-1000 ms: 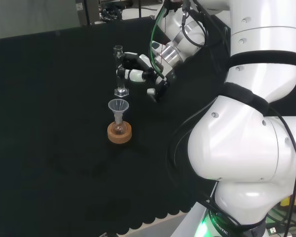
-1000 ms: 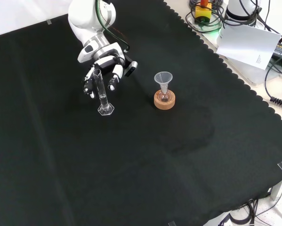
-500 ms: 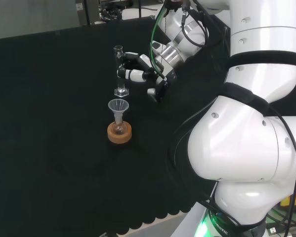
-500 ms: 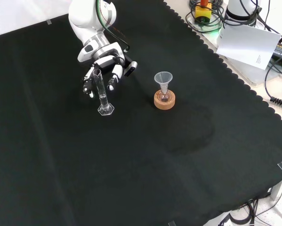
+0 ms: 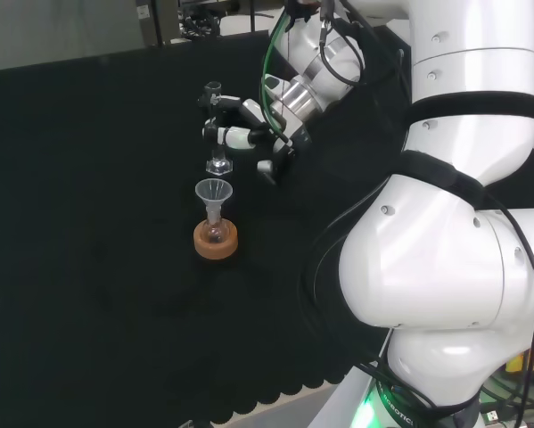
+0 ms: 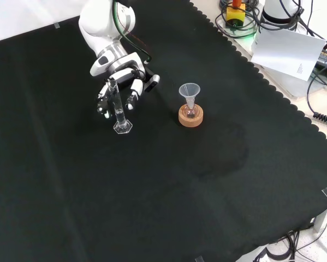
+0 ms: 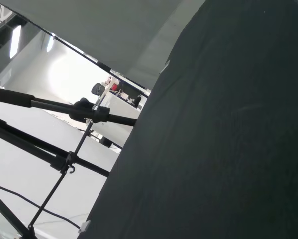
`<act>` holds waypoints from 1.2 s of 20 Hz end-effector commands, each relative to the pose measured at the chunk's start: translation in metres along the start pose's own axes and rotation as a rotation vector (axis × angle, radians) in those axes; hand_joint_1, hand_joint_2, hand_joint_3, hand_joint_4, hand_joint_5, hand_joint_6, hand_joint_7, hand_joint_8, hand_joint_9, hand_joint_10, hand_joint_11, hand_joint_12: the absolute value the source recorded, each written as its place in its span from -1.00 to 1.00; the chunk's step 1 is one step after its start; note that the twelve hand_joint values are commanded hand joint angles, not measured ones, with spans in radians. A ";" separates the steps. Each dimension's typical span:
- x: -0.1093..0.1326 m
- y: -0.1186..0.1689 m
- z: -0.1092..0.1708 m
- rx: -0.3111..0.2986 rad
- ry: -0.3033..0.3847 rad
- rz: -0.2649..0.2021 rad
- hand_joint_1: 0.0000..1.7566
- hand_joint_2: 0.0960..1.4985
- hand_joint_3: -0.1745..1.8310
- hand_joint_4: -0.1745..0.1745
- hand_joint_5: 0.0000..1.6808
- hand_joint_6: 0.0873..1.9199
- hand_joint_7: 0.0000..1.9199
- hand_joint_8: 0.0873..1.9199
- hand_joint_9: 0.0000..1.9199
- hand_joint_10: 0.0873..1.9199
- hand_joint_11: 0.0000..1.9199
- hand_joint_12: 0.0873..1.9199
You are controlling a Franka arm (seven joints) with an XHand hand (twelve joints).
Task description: Pick up the graduated cylinder.
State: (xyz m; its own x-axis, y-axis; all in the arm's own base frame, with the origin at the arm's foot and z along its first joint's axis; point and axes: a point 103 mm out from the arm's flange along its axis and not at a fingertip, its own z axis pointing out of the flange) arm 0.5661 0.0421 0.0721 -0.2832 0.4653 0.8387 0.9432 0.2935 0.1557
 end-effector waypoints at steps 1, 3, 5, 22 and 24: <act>-0.004 -0.003 -0.009 -0.021 0.004 0.011 0.13 0.46 -1.00 -0.25 -0.26 -0.96 -0.52 -0.45 -0.21 -0.59 -0.37 0.19; -0.002 -0.001 -0.004 -0.031 -0.007 0.017 0.12 0.51 -1.00 -0.24 -0.19 -0.89 -0.48 -0.46 -0.17 -0.62 -0.32 0.16; 0.001 0.001 0.003 -0.044 -0.014 0.022 0.13 0.58 -1.00 -0.23 -0.12 -0.75 -0.43 -0.46 -0.09 -0.67 -0.24 0.12; 0.019 0.009 -0.002 -0.042 -0.203 0.024 0.30 0.52 -0.84 -1.00 0.09 0.12 0.02 -0.46 0.30 -0.87 0.25 -0.25; 0.025 0.009 -0.010 -0.018 -0.232 0.008 0.30 0.51 -0.84 -1.00 0.10 0.11 0.05 -0.48 0.32 -0.89 0.26 -0.26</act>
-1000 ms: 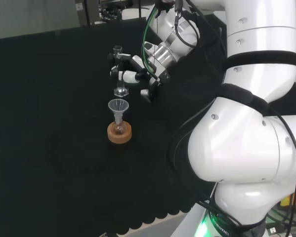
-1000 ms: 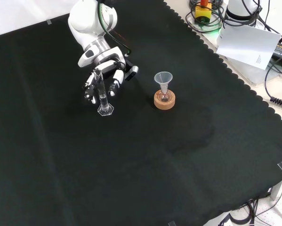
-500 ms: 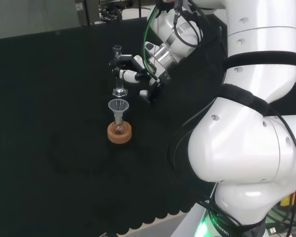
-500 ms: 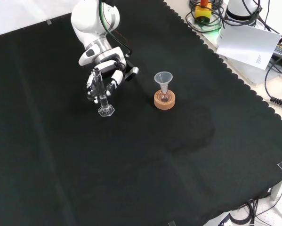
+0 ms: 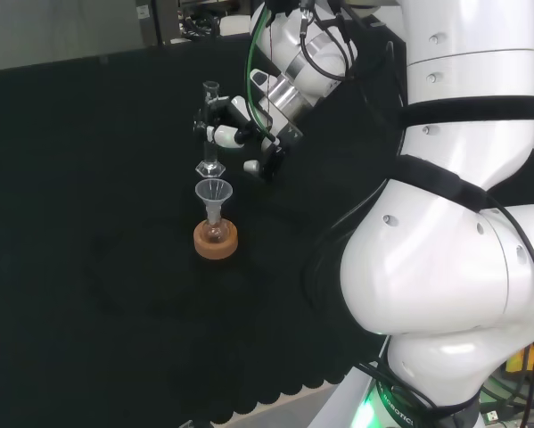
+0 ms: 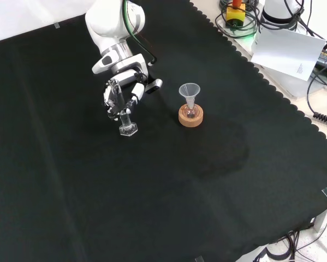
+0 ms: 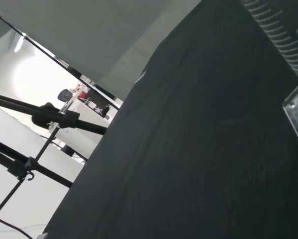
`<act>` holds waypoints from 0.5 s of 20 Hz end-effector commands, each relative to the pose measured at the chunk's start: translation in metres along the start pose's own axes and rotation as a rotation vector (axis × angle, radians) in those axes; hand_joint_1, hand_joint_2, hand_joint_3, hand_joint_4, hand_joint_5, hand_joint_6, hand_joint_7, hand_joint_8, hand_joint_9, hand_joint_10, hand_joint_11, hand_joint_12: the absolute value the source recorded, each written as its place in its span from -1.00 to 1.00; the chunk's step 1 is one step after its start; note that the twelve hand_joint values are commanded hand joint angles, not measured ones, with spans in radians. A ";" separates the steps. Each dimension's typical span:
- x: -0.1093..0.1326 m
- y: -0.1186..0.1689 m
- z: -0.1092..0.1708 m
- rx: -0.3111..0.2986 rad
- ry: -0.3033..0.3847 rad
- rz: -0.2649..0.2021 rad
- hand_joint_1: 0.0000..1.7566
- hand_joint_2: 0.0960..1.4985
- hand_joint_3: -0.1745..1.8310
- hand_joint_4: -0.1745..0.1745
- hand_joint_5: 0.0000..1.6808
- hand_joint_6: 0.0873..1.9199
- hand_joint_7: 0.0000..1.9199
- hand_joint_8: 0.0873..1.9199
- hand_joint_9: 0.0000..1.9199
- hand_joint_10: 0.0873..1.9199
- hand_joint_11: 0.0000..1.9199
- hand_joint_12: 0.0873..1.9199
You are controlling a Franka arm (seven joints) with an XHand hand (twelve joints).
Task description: Pick up the graduated cylinder.
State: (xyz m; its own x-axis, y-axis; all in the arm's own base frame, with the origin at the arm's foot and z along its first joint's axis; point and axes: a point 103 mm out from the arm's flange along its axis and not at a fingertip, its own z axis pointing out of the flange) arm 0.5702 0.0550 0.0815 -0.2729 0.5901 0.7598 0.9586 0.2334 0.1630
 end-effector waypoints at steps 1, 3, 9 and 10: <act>0.012 0.000 -0.022 0.039 -0.102 -0.032 0.30 0.51 -0.84 -1.00 0.10 0.10 0.07 -0.49 0.33 -0.90 0.26 -0.26; 0.018 -0.001 -0.032 0.047 -0.153 -0.038 0.30 0.50 -0.83 -1.00 0.11 0.09 0.11 -0.53 0.37 -0.93 0.29 -0.28; 0.024 -0.015 -0.060 0.082 -0.213 -0.019 0.31 0.49 -0.84 -1.00 0.14 0.05 0.24 -0.66 0.47 -1.00 0.33 -0.32; 0.025 -0.018 -0.063 0.084 -0.221 -0.016 0.31 0.48 -0.84 -1.00 0.15 0.05 0.25 -0.67 0.47 -1.00 0.33 -0.33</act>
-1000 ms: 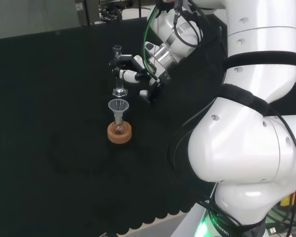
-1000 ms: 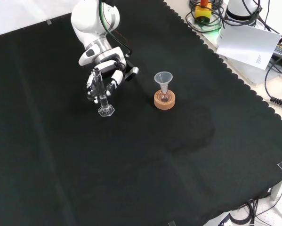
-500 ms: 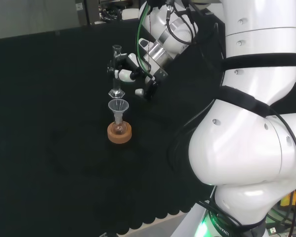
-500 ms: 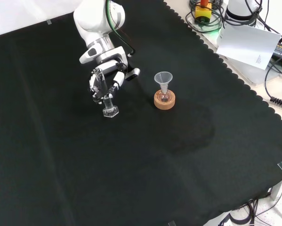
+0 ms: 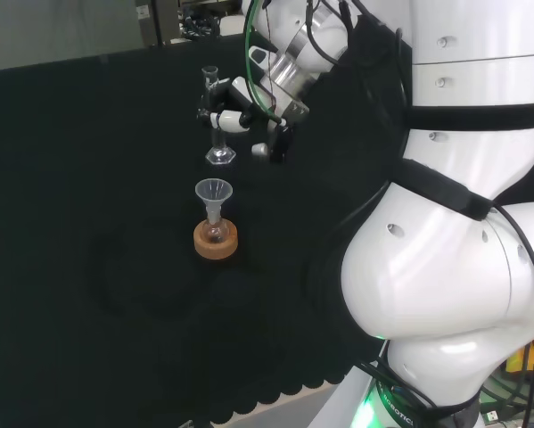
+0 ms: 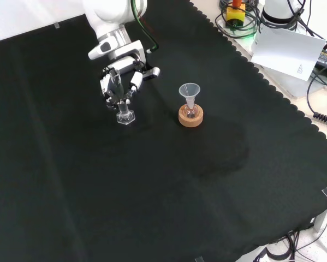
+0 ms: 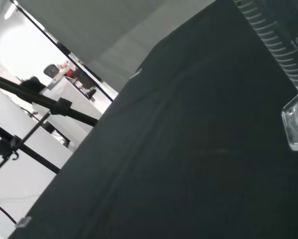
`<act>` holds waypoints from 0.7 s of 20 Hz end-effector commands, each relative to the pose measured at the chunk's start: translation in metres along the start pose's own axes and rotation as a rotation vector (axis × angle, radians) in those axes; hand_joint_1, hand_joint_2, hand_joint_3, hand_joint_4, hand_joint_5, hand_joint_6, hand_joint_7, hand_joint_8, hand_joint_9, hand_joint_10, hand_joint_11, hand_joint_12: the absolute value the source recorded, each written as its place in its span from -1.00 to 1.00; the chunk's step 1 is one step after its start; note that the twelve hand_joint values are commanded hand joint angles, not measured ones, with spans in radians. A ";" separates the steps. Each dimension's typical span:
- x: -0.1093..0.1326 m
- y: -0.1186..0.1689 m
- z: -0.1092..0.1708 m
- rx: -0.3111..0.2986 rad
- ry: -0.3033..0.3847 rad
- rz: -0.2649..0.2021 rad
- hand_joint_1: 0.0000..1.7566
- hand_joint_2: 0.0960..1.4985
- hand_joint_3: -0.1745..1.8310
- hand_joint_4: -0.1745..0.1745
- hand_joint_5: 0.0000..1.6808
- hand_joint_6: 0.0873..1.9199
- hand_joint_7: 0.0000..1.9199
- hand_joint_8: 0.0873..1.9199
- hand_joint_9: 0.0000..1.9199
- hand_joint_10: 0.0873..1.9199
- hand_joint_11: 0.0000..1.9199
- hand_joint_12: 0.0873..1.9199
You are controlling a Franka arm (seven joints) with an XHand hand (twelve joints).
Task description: Pick up the graduated cylinder.
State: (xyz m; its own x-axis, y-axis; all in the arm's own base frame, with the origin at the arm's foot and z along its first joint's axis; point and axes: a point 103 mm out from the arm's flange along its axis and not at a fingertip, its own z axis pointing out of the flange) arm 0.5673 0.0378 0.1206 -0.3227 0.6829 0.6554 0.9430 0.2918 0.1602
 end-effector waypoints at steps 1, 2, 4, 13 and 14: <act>0.003 -0.023 -0.028 0.046 -0.085 0.025 0.31 0.48 -0.84 -1.00 0.15 0.04 0.25 -0.67 0.48 -1.00 0.33 -0.33; 0.007 -0.026 -0.030 0.049 -0.093 0.027 0.31 0.48 -0.84 -1.00 0.15 0.04 0.26 -0.68 0.48 -1.00 0.33 -0.33; 0.011 -0.034 -0.037 0.057 -0.108 0.030 0.31 0.48 -0.84 -1.00 0.15 0.04 0.26 -0.68 0.48 -1.00 0.33 -0.33; 0.024 -0.073 -0.063 0.101 -0.149 0.029 0.32 0.48 -0.84 -1.00 0.16 0.03 0.27 -0.69 0.49 -1.00 0.34 -0.33; 0.026 -0.077 -0.065 0.111 -0.157 0.029 0.32 0.48 -0.84 -1.00 0.16 0.03 0.27 -0.69 0.49 -1.00 0.34 -0.33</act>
State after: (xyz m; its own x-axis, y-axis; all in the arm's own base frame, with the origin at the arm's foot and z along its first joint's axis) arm 0.5142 0.0031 0.1655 -0.3156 0.7649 0.5616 0.9427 0.3201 0.0938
